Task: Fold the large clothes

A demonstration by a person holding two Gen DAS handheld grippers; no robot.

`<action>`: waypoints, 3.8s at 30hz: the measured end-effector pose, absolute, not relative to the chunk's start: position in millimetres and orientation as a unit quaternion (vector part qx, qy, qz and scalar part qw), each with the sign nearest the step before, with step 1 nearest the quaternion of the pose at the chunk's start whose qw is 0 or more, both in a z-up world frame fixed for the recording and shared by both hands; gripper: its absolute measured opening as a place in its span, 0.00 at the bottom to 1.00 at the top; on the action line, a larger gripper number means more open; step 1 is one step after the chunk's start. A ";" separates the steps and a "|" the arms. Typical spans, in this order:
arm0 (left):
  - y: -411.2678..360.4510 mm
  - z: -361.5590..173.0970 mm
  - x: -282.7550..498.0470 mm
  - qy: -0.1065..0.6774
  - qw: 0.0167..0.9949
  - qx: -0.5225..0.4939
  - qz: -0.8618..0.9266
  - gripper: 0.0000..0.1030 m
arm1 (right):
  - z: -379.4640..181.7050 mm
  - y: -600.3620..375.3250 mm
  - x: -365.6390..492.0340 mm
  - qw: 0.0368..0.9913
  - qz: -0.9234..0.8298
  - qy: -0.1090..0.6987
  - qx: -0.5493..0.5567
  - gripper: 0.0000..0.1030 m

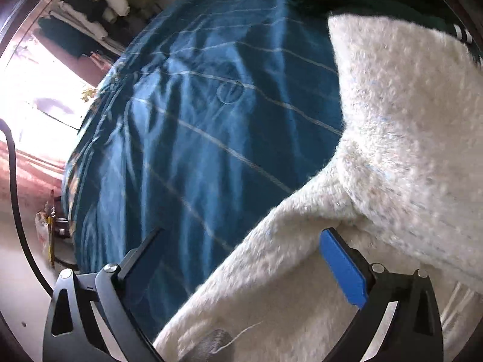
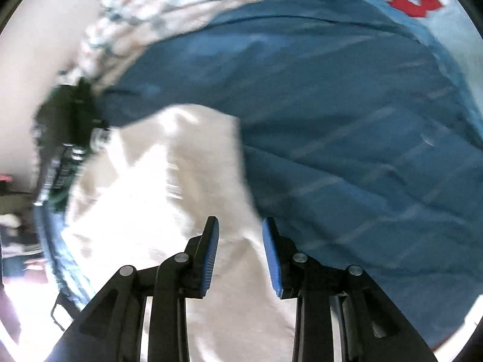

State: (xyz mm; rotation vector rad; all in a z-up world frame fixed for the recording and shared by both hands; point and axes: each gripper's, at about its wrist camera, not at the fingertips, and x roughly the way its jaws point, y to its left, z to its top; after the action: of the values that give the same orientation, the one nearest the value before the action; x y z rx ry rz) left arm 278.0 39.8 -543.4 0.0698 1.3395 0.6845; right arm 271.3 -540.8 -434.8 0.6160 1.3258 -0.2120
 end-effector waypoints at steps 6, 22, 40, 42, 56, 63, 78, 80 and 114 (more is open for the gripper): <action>16.0 -543.4 297.7 0.600 0.730 0.057 0.323 1.00 | -474.3 -454.2 345.9 0.766 -0.022 0.631 0.118 0.30; -47.2 -503.0 261.8 0.559 0.696 0.086 0.442 1.00 | -494.1 -473.7 366.6 0.720 0.034 0.693 0.018 0.69; -326.7 -525.1 118.2 0.645 0.633 0.268 0.334 1.00 | -500.1 -662.0 215.9 0.652 -0.042 0.757 -0.002 0.70; -361.0 -527.7 97.5 0.653 0.628 0.279 0.317 1.00 | -500.6 -678.0 209.5 0.649 -0.054 0.759 0.004 0.70; -425.6 -614.0 99.6 0.630 0.599 0.374 0.322 1.00 | -500.5 -720.1 212.2 0.632 -0.091 0.769 0.029 0.70; -375.3 -582.0 122.2 0.607 0.640 0.301 0.362 0.32 | -515.2 -690.2 244.3 0.635 -0.045 0.770 0.035 0.70; -296.4 -512.4 149.1 0.579 0.709 0.205 0.347 0.15 | -537.1 -565.7 379.8 0.599 0.221 0.682 0.356 0.86; -290.1 -510.9 149.4 0.581 0.715 0.201 0.334 0.15 | -555.3 -550.1 394.0 0.576 0.213 0.695 0.375 0.86; 153.7 -475.6 41.4 0.615 0.679 -0.329 0.229 0.59 | -497.6 -118.9 434.4 0.646 0.170 0.727 0.161 0.70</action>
State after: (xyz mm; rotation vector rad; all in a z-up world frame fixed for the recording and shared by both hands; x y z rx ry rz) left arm 41.4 153.7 -475.6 -0.7390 1.3810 0.5132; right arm 434.4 -118.9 -497.6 0.3675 1.6539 0.3864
